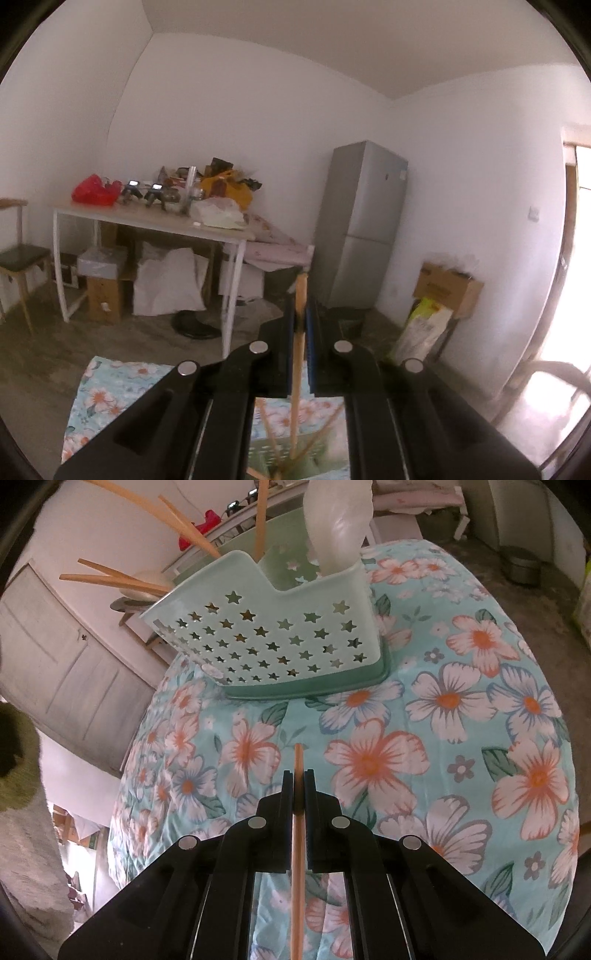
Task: Organize utensils
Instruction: 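Lower the chopsticks into the green holder with both grippers, then open both grippers and withdraw them from the holder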
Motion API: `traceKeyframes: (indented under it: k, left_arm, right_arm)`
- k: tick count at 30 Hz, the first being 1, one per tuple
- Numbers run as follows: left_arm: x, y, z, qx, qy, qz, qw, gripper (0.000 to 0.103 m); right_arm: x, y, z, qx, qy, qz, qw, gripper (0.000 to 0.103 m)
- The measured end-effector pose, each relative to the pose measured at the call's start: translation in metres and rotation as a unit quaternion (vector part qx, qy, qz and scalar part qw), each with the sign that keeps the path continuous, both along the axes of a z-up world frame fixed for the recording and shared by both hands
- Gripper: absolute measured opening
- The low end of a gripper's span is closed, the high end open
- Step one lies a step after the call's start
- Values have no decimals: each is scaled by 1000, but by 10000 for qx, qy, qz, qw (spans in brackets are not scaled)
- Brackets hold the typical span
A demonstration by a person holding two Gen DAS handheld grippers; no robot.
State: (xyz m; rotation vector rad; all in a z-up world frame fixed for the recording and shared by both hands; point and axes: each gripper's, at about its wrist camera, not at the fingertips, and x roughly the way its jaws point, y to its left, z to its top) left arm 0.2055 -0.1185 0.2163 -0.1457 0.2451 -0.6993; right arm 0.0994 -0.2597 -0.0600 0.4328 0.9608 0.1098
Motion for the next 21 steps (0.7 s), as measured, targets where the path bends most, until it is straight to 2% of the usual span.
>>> traceKeyframes:
  k: [4, 7, 9, 10, 11, 12, 17, 21]
  left_arm:
    - [17, -11, -36, 270, 324, 7, 9991, 5]
    - [23, -11, -52, 358, 588, 13, 9976, 7]
    - [22, -6, -55, 288, 684, -27, 9972, 18]
    - [20, -2, -54, 219, 687, -29, 9974, 30]
    - [17, 2, -53, 159, 657, -24, 9977, 38]
    - [13, 5, -52, 121, 607, -19, 9981, 41]
    - [-10, 26, -44, 24, 452, 28, 9990, 66]
    - [-34, 44, -53, 118, 511, 41, 9986, 78]
  right_arm:
    - [0, 0, 0, -6, 21, 1, 10000, 4]
    - [-2, 1, 2, -28, -10, -2, 10000, 4]
    - [-3, 1, 4, -54, -42, -22, 10000, 4]
    - [-4, 0, 5, -66, -55, -32, 10000, 4]
    - [-4, 0, 6, -77, -65, -41, 9999, 4]
    - [-5, -1, 9, -99, -87, -60, 9999, 4]
    - [-11, -4, 23, -188, -254, -116, 9994, 4]
    - [-15, -7, 40, -212, -467, -105, 9986, 4]
